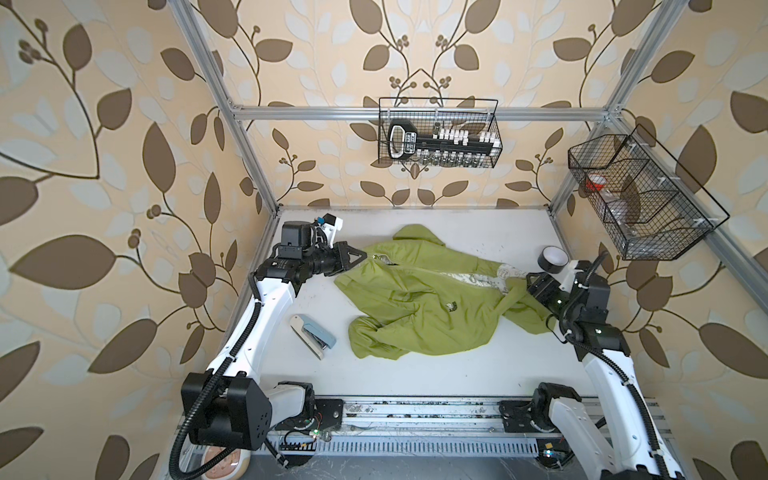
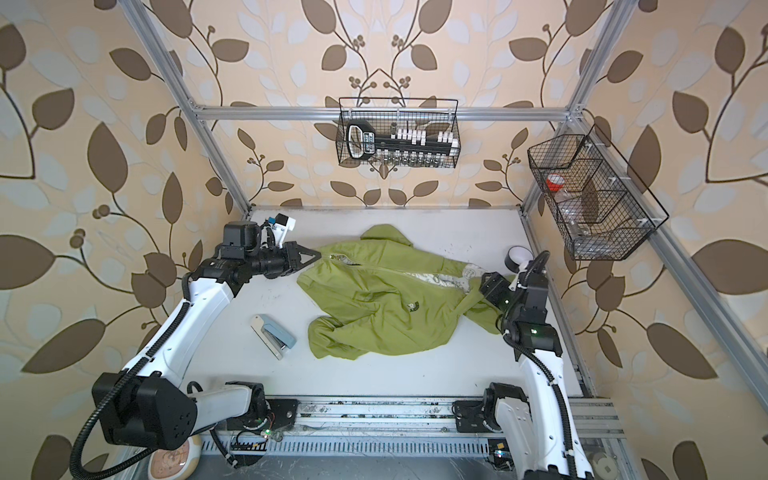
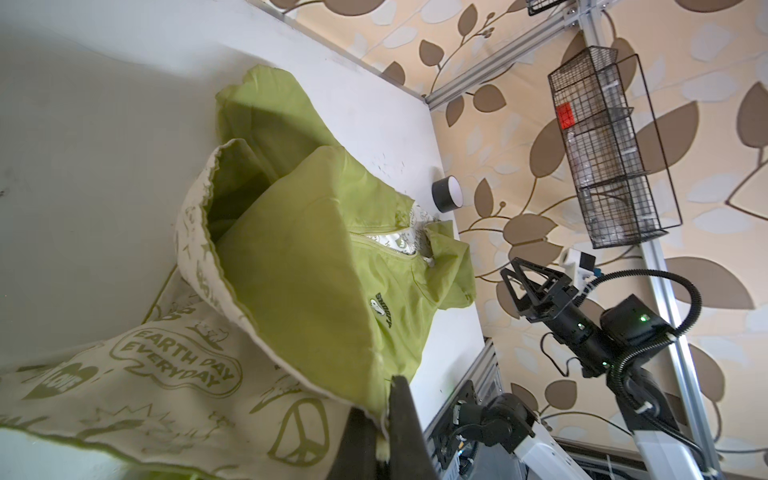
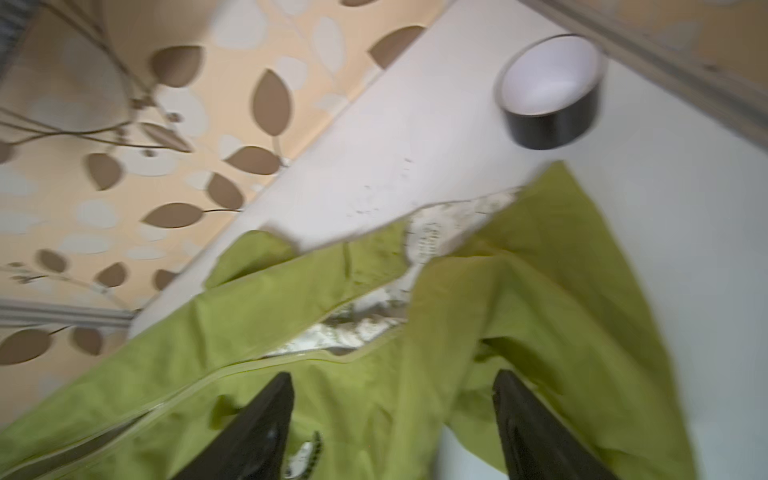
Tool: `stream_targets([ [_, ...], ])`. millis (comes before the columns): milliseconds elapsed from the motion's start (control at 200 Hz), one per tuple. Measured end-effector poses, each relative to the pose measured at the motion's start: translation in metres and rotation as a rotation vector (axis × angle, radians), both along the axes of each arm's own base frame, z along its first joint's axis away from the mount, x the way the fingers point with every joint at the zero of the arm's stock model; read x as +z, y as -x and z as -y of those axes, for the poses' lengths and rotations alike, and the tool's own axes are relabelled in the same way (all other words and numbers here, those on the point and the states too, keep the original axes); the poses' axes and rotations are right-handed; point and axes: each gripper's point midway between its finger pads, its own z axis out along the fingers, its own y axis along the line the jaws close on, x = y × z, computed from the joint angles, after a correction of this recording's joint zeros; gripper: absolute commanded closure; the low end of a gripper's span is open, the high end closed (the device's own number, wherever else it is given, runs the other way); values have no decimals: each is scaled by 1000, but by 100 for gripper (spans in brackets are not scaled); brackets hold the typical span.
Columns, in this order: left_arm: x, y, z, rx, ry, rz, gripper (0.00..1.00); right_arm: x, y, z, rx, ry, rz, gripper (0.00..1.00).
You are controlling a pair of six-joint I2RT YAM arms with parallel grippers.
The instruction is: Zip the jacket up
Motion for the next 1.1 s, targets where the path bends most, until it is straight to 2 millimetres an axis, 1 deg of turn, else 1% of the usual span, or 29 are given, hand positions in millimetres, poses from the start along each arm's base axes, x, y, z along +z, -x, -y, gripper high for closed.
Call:
stream_targets([
  [15,1,0,1,-3,4,0,100,3,-3,-14,49,-12,15,29],
  [25,1,0,1,-4,6,0,100,4,-4,-18,59,-16,21,29],
  [40,2,1,1,-8,11,0,100,8,-6,-33,107,-33,39,29],
  [105,4,1,3,-18,27,-1,100,21,-12,-86,268,-79,96,29],
  [180,5,3,6,-34,47,-3,100,28,-11,-148,440,-129,124,25],
  [250,6,4,9,-50,68,-6,100,35,-10,-200,568,-179,146,23],
  [315,5,5,11,-62,86,-15,100,40,-11,-236,646,-226,165,23],
  [385,4,6,13,-72,107,-27,100,45,-16,-263,693,-274,187,23],
  [485,7,5,15,-85,132,-30,100,51,-28,-288,722,-346,214,25],
  [555,10,5,16,-93,146,-25,100,52,-36,-298,728,-400,232,27],
  [640,14,5,18,-104,167,-22,100,48,-45,-307,729,-454,237,27],
  [775,12,6,20,-114,187,-34,100,39,-54,-322,741,-518,225,28],
  [930,10,5,21,-117,194,-41,100,42,-58,-340,772,-588,237,29],
  [1100,10,4,21,-114,200,-47,100,44,-63,-355,792,-642,246,31],
])
